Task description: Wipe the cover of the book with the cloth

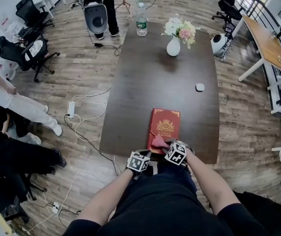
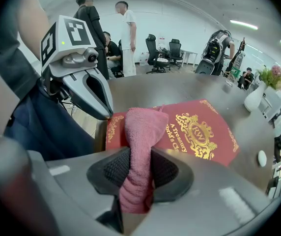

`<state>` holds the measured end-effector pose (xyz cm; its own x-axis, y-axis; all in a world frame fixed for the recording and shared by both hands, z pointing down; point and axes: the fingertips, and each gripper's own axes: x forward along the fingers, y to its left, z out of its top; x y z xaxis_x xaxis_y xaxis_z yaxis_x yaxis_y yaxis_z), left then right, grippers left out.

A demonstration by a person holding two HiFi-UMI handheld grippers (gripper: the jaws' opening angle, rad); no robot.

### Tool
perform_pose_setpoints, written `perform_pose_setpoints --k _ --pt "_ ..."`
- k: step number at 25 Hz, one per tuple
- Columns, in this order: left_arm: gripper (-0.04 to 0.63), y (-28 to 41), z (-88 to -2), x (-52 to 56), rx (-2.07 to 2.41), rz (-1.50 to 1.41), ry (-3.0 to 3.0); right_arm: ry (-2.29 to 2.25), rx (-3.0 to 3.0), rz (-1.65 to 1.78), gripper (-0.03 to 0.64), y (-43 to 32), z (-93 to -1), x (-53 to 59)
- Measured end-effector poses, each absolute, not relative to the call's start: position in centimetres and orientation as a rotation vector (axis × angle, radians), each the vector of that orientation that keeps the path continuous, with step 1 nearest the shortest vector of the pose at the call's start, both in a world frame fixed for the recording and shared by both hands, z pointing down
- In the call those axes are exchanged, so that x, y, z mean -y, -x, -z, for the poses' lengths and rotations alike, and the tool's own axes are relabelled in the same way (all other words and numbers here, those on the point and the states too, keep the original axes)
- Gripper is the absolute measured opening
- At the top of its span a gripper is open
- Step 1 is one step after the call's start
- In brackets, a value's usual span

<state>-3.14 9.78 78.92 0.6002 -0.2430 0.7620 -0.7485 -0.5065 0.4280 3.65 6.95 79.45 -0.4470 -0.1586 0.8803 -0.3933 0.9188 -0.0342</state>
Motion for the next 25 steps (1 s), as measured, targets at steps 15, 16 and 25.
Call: perform_pose_setpoints --k 15,16,25 --pt "-0.005 3.2 -78.7 -9.6 0.775 -0.827 -2.054 -0.44 2.013 -0.299 0.117 -6.2 -79.2 -7.3" --pt "-0.005 3.2 -78.7 -9.6 0.775 -0.829 -2.054 -0.442 2.011 -0.298 0.117 -6.4 -79.2 -7.3" --pt "-0.005 3.0 -78.5 -9.5 0.772 -0.838 -2.06 -0.473 1.999 -0.309 0.117 -8.1 -78.9 -7.4"
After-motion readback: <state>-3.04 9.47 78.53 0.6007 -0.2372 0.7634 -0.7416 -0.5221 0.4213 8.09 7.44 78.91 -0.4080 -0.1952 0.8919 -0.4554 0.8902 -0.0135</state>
